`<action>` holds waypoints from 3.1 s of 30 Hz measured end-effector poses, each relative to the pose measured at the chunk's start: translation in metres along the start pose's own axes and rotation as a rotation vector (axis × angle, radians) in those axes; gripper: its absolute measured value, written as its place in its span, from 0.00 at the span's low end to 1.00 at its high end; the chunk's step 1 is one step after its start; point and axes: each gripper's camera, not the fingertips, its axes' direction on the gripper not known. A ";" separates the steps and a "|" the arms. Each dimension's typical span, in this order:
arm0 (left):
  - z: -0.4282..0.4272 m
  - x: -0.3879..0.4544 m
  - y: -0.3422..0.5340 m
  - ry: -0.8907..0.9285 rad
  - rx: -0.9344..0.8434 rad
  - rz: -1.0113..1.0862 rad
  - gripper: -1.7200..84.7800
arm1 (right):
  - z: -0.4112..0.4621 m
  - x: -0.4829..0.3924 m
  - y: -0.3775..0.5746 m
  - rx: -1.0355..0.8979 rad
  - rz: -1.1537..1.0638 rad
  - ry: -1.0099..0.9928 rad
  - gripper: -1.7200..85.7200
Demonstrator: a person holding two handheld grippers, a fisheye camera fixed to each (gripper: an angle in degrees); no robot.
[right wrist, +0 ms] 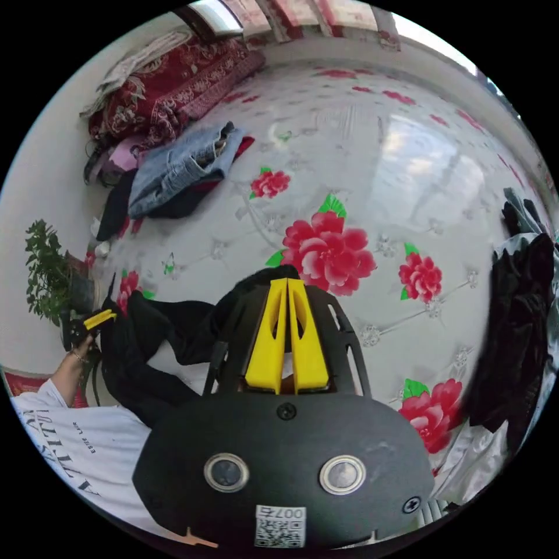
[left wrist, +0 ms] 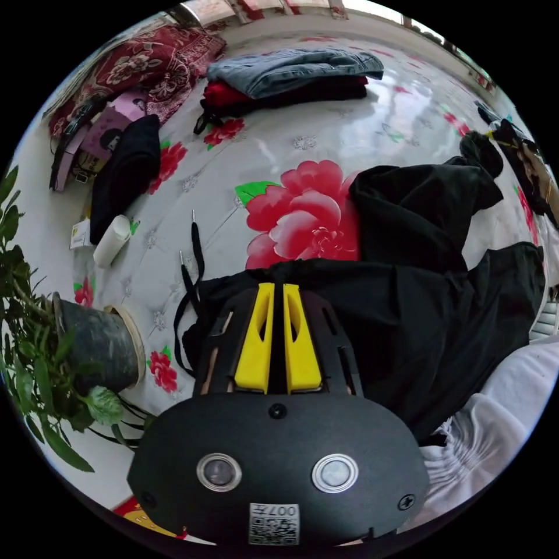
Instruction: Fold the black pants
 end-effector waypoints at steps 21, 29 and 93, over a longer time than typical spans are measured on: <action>-0.063 -0.039 0.101 0.172 0.217 -0.249 0.07 | -0.098 0.107 0.254 0.061 0.384 0.170 0.08; -0.053 -0.052 0.009 0.116 0.205 -0.144 0.12 | -0.076 0.088 0.147 0.084 0.222 0.158 0.10; 0.030 -0.046 -0.081 -0.082 0.054 -0.337 0.04 | -0.057 0.130 -0.044 0.083 0.277 0.334 0.07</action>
